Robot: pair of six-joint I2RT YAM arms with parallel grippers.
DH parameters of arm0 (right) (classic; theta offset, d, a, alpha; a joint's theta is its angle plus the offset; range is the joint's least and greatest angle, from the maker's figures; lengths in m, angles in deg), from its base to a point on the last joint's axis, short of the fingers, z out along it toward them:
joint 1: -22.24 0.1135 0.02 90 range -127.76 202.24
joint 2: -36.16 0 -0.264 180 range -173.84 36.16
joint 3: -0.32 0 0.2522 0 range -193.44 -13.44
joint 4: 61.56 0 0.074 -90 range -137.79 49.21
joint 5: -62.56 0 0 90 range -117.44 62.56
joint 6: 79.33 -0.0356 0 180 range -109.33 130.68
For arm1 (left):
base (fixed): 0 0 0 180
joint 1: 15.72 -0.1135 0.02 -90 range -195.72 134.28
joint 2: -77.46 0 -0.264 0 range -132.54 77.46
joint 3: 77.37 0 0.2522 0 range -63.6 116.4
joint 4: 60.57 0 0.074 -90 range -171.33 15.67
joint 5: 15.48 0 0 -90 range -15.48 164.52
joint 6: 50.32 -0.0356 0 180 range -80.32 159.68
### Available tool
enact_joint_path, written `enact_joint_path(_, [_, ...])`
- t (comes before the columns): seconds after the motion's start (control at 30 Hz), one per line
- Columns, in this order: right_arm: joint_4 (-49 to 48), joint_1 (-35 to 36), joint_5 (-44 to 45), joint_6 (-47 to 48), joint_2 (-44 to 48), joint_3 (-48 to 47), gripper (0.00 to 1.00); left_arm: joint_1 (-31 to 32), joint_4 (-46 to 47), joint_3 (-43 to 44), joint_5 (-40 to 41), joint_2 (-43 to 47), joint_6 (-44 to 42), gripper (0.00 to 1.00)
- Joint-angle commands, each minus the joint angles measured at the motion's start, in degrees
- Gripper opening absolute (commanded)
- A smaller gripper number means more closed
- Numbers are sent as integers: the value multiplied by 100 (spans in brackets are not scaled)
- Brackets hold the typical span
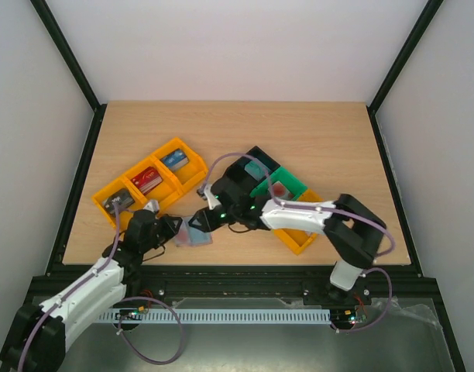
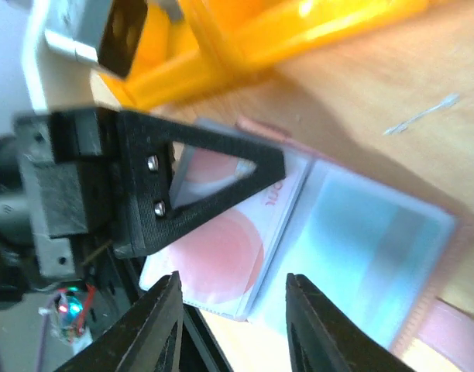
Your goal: Take the credit cards out of the card holder
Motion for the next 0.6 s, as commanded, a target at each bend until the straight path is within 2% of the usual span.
enact_joint_path(0.0, [310,-393,135,524,1192,255,39,5,890,200,-453,503,-731,2])
enact_joint_path(0.1, [422,-645,77,918,2178,515,45,-1,1912,468,-1442,870,-1717,2])
enact_joint_path(0.2, [439,-810,114,1391,3378,694,54,-218,2428,865,-2224,1169,-2612,2])
enact_joint_path(0.3, [252,-857,52,1798,4277,865,67,-481,2835,1226,-2926,1318,-3314,2])
enact_joint_path(0.5, [491,-873,305,2362,4890,701,81,-587,3248,1987,-4328,1464,-4283,2])
enact_joint_path(0.57, [616,-868,206,2504,4852,559,85,-595,3134,2229,-4449,1537,-4513,2])
